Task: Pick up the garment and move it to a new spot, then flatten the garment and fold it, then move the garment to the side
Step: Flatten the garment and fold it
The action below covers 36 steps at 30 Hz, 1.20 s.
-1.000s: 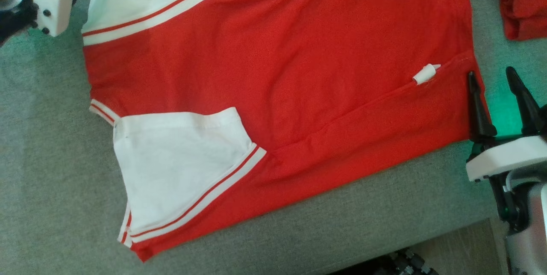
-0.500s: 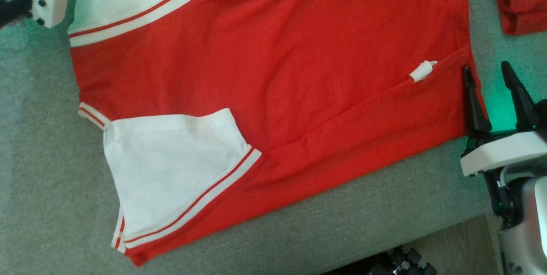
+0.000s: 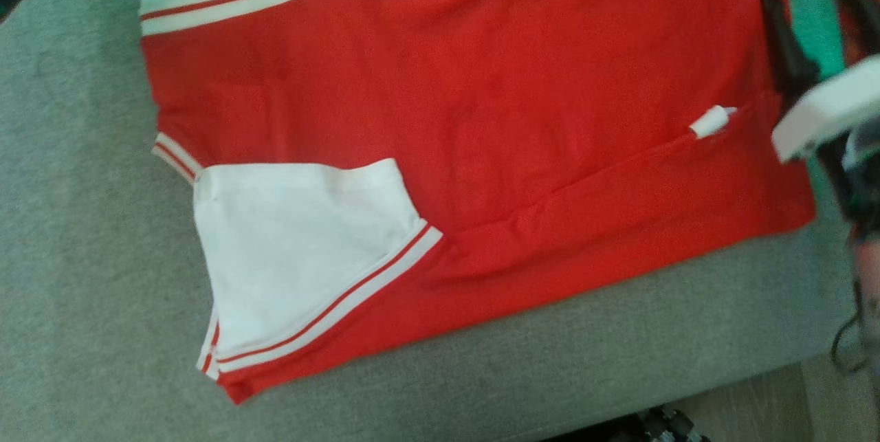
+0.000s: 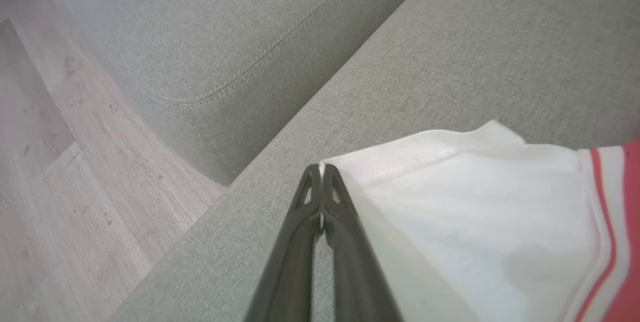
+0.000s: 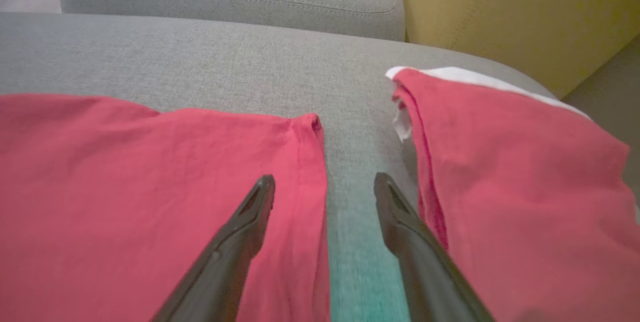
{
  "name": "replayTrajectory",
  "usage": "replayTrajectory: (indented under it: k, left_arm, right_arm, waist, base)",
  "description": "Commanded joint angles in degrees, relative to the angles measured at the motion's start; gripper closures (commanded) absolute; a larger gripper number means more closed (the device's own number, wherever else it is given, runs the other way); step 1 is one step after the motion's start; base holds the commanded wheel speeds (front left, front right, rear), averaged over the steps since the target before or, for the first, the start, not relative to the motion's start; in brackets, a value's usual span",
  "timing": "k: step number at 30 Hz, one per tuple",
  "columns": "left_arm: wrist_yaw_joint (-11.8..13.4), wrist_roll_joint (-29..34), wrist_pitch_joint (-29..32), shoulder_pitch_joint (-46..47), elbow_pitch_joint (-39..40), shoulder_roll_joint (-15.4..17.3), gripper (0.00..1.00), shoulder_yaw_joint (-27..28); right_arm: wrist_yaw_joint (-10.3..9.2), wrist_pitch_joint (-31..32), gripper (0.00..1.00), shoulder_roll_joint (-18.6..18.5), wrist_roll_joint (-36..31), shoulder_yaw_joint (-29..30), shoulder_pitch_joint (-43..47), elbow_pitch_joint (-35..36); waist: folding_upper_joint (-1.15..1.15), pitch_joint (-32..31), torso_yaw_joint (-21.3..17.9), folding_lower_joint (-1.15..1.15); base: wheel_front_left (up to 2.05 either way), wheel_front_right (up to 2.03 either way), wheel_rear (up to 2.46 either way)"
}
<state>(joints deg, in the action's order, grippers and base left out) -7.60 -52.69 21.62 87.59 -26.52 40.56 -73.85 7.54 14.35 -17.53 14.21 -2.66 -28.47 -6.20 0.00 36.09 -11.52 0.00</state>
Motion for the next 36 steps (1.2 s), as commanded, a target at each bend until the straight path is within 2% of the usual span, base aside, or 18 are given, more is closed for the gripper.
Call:
replayTrajectory:
  k: [1, 8, 14, 17, 20, 21, 25, 28, 29, 33, 34, 35, 36]
  left_arm:
    - [0.11, 0.54, -0.59, 3.80, 0.63, 1.30, 1.00, 2.51]
    - [0.11, 1.32, -2.36, 4.86, 1.48, -0.42, 1.00, 1.11]
    - [0.11, 1.30, -2.43, 5.04, 2.29, -0.88, 1.00, 0.70]
    - [0.11, 1.37, -2.25, 5.12, 2.44, -1.10, 1.00, 0.60]
    - [0.11, 1.20, -1.82, 4.96, 2.61, -1.23, 1.00, 0.55]
    - [0.11, 1.17, -1.70, 4.91, 2.69, -1.26, 1.00, 0.54]
    - [0.11, 1.24, -1.24, 4.58, 3.05, -1.35, 1.00, 0.51]
    - [0.11, 1.34, -1.03, 4.42, 3.25, -1.41, 1.00, 0.51]
    - [0.11, 1.35, -0.99, 4.40, 3.29, -1.43, 1.00, 0.51]
    - [0.11, 1.49, -1.03, 4.34, 3.44, -1.54, 1.00, 0.50]
    - [0.11, 1.65, -1.12, 4.37, 3.49, -1.53, 1.00, 0.50]
    - [0.11, 1.80, -1.24, 4.38, 3.51, -1.54, 1.00, 0.50]
    - [0.11, 2.05, -1.48, 4.44, 3.56, -1.54, 1.00, 0.50]
  right_arm:
    - [-0.05, 1.03, 0.00, -1.35, 0.48, -1.03, -0.16, 1.19]
    - [-0.05, 12.73, 0.00, -4.57, 2.39, -5.00, -10.87, -6.19]
    - [-0.05, 15.97, 0.00, -6.05, 2.99, -7.84, -14.99, -9.36]
    - [-0.05, 17.04, 0.08, -6.64, 2.92, -9.10, -16.48, -10.45]
    - [-0.05, 18.13, 0.10, -6.74, 2.92, -10.03, -17.63, -11.27]
    - [-0.05, 18.29, 0.14, -6.77, 2.85, -10.11, -17.98, -11.52]
    - [-0.05, 18.97, 0.47, -6.78, 2.59, -10.26, -18.77, -12.32]
    - [-0.05, 19.26, 0.56, -6.81, 2.45, -10.31, -19.30, -12.64]
    - [-0.05, 19.29, 0.64, -6.83, 2.38, -10.32, -19.45, -12.73]
    - [-0.05, 18.91, 0.82, -6.81, 1.64, -10.20, -20.02, -12.99]
    - [-0.05, 18.70, 0.89, -6.76, 1.43, -10.19, -20.16, -13.02]
    - [-0.05, 18.46, 1.00, -6.68, 1.25, -10.17, -20.31, -13.06]
    - [-0.05, 18.12, 1.00, -6.59, 1.03, -10.01, -20.48, -13.09]
  waist:
    - [0.00, 0.16, 0.55, 0.00]
    - [0.00, 0.07, 2.21, 0.00]
    - [0.00, 0.11, 2.83, 0.00]
    - [0.00, 0.14, 3.15, 0.00]
    - [0.00, 0.04, 3.41, 0.00]
    - [0.00, 0.01, 3.52, 0.00]
    - [0.00, -0.07, 3.86, 0.00]
    - [0.00, -0.07, 4.09, 0.00]
    - [0.00, -0.06, 4.15, 0.00]
    - [0.00, 0.00, 4.39, 0.00]
    - [0.00, 0.03, 4.43, 0.00]
    - [0.00, 0.03, 4.47, 0.00]
    - [0.00, 0.04, 4.51, 0.00]
  base:
    - [0.00, 0.00, 0.00]
    - [0.00, 0.00, 0.00]
    - [0.00, 0.00, 0.00]
    - [0.00, 0.00, 0.00]
    - [0.00, 0.00, 0.00]
    - [0.00, 0.00, 0.00]
    - [0.00, 0.00, 0.00]
    - [0.00, 0.00, 0.00]
    - [0.00, 0.00, 0.00]
    - [0.00, 0.00, 0.00]
    - [0.00, 0.00, 0.00]
    - [0.00, 0.00, 0.00]
    - [0.00, 0.00, 0.00]
